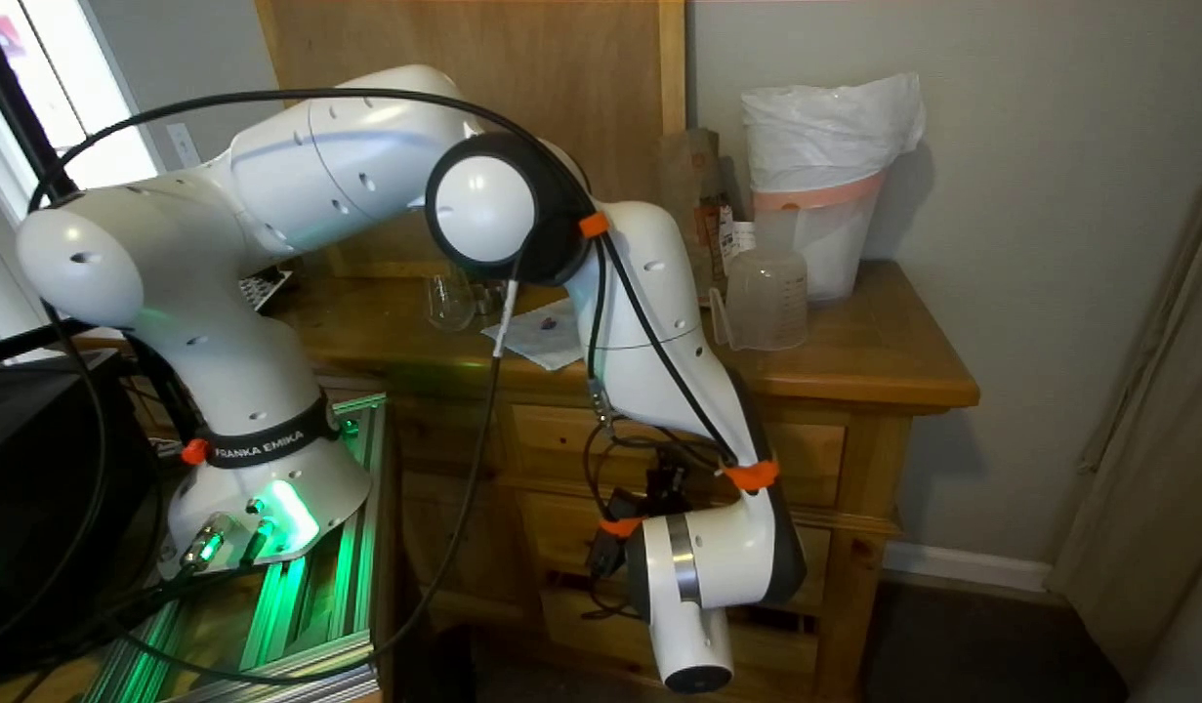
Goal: Open the topmost drawer on the right.
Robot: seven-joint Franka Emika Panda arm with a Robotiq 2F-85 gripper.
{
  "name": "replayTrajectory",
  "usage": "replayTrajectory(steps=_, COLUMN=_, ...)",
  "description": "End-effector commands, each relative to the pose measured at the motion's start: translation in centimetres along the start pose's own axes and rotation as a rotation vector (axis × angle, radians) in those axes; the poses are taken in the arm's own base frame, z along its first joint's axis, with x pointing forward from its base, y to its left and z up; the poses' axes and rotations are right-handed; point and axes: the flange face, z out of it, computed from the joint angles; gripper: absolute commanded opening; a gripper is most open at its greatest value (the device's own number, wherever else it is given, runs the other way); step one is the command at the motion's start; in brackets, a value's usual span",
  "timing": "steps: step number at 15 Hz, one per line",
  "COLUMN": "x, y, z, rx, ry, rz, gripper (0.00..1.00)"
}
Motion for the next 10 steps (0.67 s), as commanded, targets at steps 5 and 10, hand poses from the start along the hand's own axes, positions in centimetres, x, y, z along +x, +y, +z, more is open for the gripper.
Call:
replayTrajectory(steps=5, x=-0.4, y=-1.2, z=-2.7, rx=0.012, ry=0.055, rz=-0.003, gripper=0.24)
replayTrajectory(steps=10, x=-1.3, y=-1.2, z=-4.3, rx=0.005, ry=0.075, rz=-0.001, gripper=0.24)
